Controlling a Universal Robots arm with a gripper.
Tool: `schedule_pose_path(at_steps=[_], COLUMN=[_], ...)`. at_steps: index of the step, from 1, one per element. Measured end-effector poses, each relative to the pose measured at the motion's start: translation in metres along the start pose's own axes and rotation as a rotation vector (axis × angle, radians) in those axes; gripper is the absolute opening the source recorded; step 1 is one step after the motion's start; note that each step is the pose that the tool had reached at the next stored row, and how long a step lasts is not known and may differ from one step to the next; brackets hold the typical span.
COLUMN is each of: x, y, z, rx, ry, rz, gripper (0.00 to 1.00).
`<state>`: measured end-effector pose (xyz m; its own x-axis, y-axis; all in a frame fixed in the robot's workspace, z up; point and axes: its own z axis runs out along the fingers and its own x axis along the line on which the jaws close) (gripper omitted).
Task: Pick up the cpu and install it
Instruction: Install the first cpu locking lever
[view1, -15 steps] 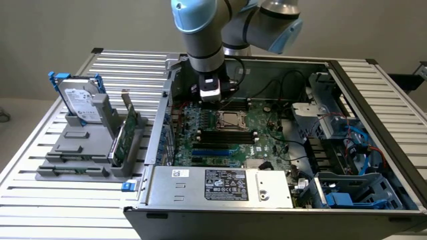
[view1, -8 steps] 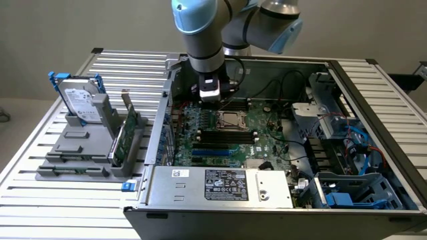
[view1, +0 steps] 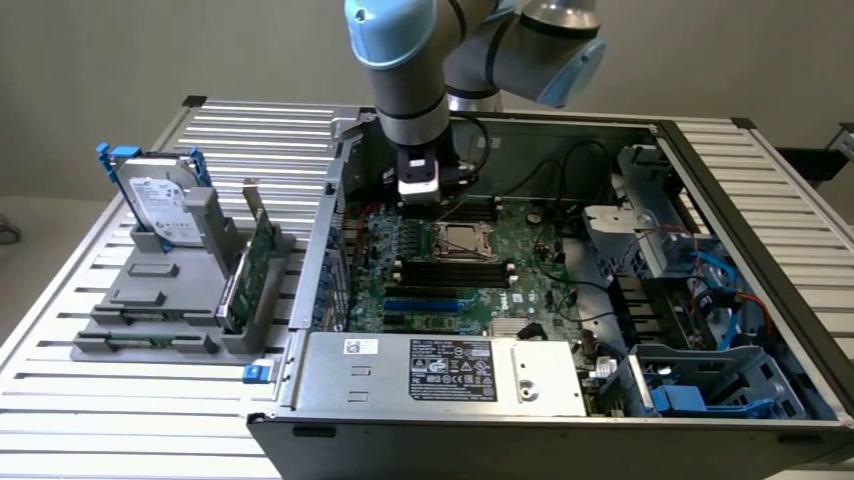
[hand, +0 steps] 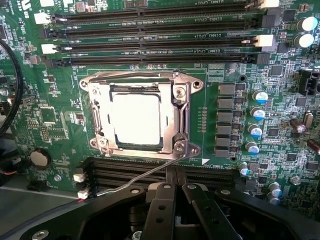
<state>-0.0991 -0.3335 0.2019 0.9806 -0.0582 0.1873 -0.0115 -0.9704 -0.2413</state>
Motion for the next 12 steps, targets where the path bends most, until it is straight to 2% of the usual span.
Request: schedule_pose_path(at_steps=[2,3,5,7,12], x=[0.0000,0.0000,-0.0001,-0.0001,0.0000], y=[0.0000,0.0000,-0.0001,-0.0001,-0.0008], z=[-0.0001,0.0000,0.0000,-0.0001,-0.0018], rx=[-0.0029,-0.0048,-0.0079,-0.0103,-0.0133], ry=[-0.0106,-0.0178,-0.0233,-0.0232,-0.0184], rz=[0.013,0.024,0.039,0.051,0.072], gripper=[0.11,0.11,0.11,0.11,0.11])
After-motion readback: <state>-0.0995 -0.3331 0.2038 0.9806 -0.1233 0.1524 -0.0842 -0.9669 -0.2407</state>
